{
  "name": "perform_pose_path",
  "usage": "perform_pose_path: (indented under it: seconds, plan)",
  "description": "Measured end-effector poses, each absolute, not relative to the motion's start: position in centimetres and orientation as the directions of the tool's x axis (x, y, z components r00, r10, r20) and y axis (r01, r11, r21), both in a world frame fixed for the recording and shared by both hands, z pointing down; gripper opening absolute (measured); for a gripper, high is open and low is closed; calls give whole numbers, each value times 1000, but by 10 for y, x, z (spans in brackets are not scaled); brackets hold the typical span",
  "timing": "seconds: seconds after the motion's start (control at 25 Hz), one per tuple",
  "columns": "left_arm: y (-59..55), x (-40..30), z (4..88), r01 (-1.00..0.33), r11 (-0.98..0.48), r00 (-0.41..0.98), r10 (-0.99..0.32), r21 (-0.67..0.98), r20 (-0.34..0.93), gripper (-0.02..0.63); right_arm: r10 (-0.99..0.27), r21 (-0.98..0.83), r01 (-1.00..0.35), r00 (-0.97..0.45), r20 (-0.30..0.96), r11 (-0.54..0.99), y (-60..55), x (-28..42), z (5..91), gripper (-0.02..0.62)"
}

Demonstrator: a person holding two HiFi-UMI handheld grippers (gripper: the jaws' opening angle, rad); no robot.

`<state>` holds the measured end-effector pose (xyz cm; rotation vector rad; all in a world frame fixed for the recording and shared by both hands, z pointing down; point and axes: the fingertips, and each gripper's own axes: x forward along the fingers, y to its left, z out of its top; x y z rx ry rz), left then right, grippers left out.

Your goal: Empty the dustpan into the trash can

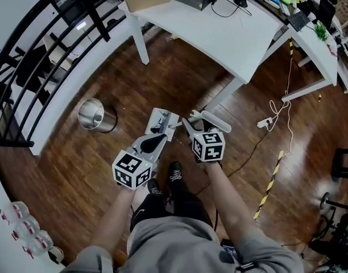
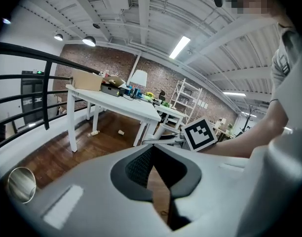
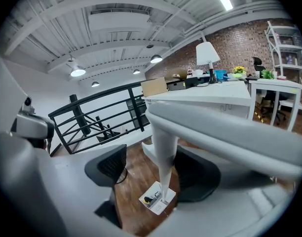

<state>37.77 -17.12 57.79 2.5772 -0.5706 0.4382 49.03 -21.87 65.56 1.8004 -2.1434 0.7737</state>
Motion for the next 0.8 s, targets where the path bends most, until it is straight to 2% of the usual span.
perform_pose_path:
  seconds: [0.16, 0.4, 0.6, 0.68, 0.8]
  plan:
    - [-170, 368, 581, -478, -797, 853, -322, 369, 409, 5, -842, -246, -964, -218, 494, 105, -231, 491, 654, 276]
    - [-173, 354, 582, -512, -775, 835, -350, 369, 424, 5, -841, -232, -968, -199, 503, 90, -254, 499, 652, 239]
    - [-176, 345, 582, -540, -756, 820, -376, 369, 430, 5, -854, -216, -976, -140, 500, 33, -271, 507, 652, 239]
    - [-177, 341, 581, -553, -748, 813, -389, 366, 432, 5, -858, -200, -980, -122, 500, 23, -275, 509, 652, 199]
    - [-180, 333, 581, -572, -736, 802, -409, 363, 435, 5, -861, -189, -981, -126, 493, 36, -277, 511, 652, 193]
